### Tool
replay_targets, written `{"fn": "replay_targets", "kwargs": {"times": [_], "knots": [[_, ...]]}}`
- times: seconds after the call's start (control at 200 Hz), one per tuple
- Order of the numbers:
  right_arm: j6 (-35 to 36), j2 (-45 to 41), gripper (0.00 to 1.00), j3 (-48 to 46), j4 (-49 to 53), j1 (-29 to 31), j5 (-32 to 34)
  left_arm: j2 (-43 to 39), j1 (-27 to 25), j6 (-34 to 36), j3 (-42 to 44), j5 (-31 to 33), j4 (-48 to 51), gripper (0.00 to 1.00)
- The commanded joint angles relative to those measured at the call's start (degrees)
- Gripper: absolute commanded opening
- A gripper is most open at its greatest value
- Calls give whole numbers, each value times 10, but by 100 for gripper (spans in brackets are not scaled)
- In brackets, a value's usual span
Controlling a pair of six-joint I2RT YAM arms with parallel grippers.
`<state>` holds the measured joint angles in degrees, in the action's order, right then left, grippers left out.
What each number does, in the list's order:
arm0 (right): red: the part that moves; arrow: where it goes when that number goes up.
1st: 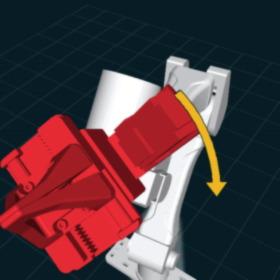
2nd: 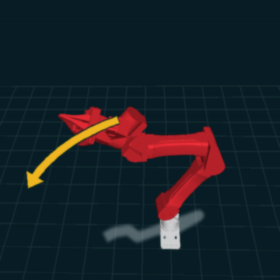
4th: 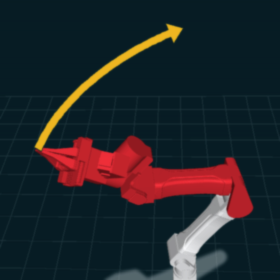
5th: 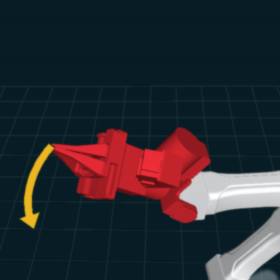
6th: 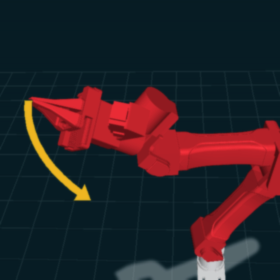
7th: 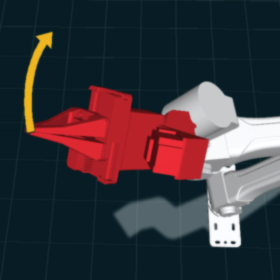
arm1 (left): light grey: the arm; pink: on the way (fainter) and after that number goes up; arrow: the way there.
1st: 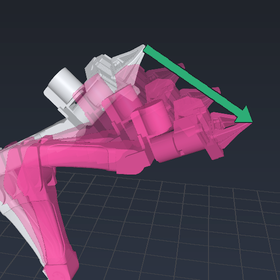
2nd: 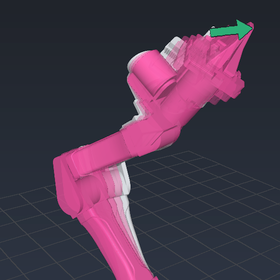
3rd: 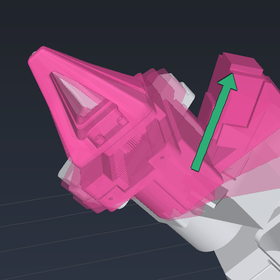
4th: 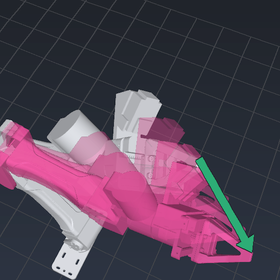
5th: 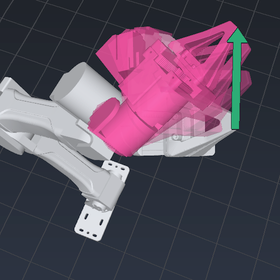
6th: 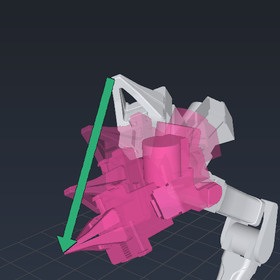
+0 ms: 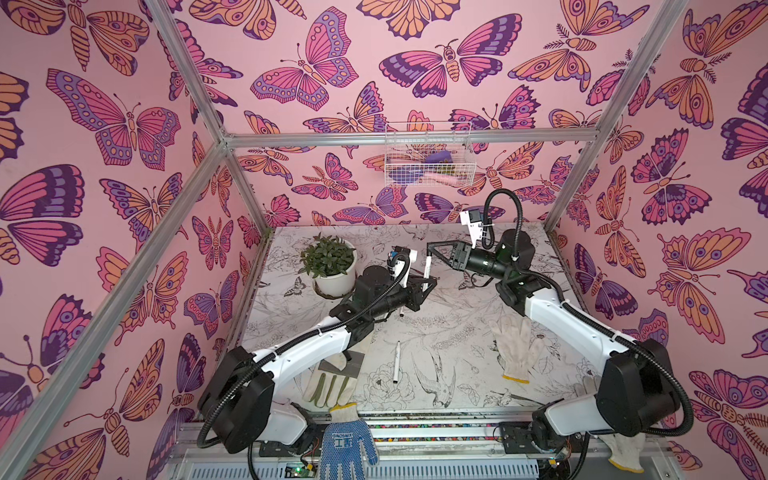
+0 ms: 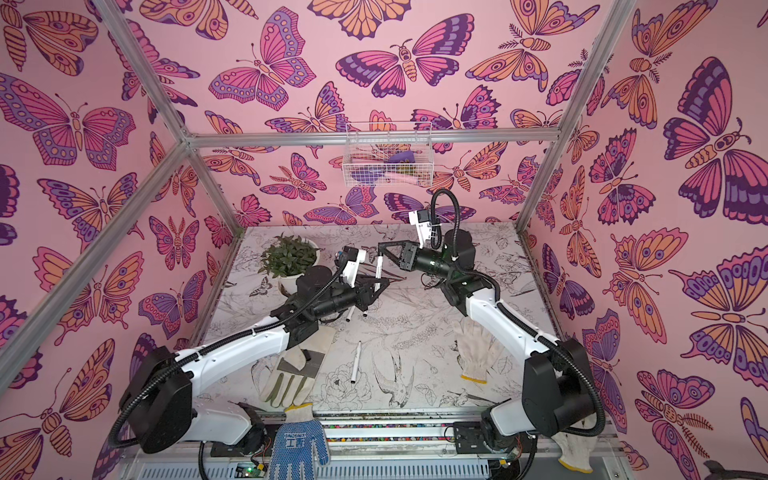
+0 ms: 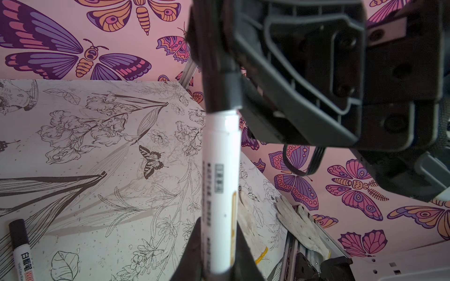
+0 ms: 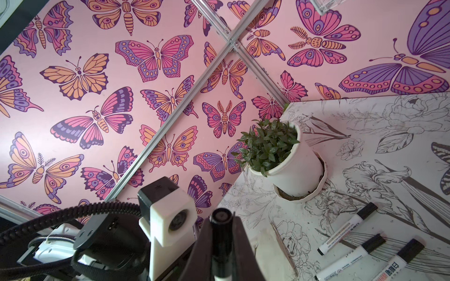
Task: Insert the pens into the pen caps
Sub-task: 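Press the black cap down onto the white marker tip with the right gripper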
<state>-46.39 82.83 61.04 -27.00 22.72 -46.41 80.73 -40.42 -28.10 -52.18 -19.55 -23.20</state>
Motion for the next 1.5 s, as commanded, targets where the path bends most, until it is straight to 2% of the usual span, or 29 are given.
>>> {"fn": "replay_targets", "kwargs": {"times": [0.0,0.165,0.325,0.531,0.621,0.811,0.986,1.077,1.172,1.287,1.407,1.492], "knots": [[18,-26,0,2,70,19,-136,2,12,11,-27,48,-27,0],[47,-50,0,-5,121,13,-124,-5,11,30,-36,51,-27,0],[16,-67,0,-25,94,-13,-104,-11,12,28,-39,43,-33,0],[10,-69,0,-27,71,-12,-150,2,11,20,-50,41,-20,0],[34,-78,0,-24,88,-3,-166,10,11,25,-57,43,-11,0],[112,-96,0,-10,196,11,-191,24,9,48,-72,49,9,0],[167,-108,0,-18,273,12,-167,15,-8,114,-65,74,-5,0],[188,-105,0,-15,303,11,-149,5,-34,188,-43,101,-46,0],[253,-106,0,4,378,14,-123,2,-61,263,-26,151,-73,0],[325,-110,0,25,465,29,-94,3,-69,280,-10,172,-106,0],[336,-120,0,16,483,35,-78,8,-79,314,46,179,-265,0],[339,-130,0,4,485,36,-66,8,-80,312,57,181,-297,0]]}}
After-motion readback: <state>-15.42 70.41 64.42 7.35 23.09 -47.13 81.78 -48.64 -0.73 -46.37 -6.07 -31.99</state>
